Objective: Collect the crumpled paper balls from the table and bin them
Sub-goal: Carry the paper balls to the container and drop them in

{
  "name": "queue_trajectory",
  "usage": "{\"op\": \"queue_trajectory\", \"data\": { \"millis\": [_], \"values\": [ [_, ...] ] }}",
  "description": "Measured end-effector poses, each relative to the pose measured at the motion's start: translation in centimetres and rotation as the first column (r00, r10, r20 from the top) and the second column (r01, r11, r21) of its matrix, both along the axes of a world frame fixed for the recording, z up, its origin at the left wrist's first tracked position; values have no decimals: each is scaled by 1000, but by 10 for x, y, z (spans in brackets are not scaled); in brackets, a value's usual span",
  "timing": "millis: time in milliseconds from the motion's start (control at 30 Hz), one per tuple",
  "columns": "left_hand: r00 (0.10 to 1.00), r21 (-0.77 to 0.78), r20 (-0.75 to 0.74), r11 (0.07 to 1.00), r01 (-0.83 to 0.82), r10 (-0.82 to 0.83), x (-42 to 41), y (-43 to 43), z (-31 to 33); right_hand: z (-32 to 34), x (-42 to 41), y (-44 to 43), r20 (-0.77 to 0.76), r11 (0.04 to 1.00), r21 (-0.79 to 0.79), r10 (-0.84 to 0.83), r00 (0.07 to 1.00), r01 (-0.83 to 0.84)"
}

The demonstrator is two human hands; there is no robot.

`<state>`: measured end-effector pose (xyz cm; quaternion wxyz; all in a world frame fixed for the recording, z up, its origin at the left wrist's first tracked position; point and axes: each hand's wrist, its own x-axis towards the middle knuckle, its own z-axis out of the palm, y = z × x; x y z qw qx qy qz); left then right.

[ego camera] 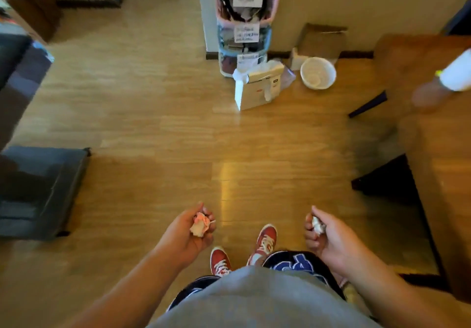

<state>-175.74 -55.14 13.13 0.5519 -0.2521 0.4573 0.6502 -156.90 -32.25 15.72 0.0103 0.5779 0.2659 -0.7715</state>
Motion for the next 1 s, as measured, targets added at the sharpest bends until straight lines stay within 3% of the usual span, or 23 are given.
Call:
{"op": "queue_trajectory", "data": {
  "millis": [200,433,833,1000],
  "values": [
    [971,33,-42,971,236,-234,-54,151,10,-17,30,69,74,970,-53,-233,970,238],
    [938,17,-76,941,339,-337,-88,300,14,-37,31,176,34,937,-105,-331,943,332],
    [908,-68,-31,908,414,-417,-162,429,-4,-21,-97,353,-93,927,-72,-374,923,368],
    [861,-78,-16,859,506,-509,-208,514,-13,-13,-140,417,-80,904,-30,-427,901,426]
  ]
}}
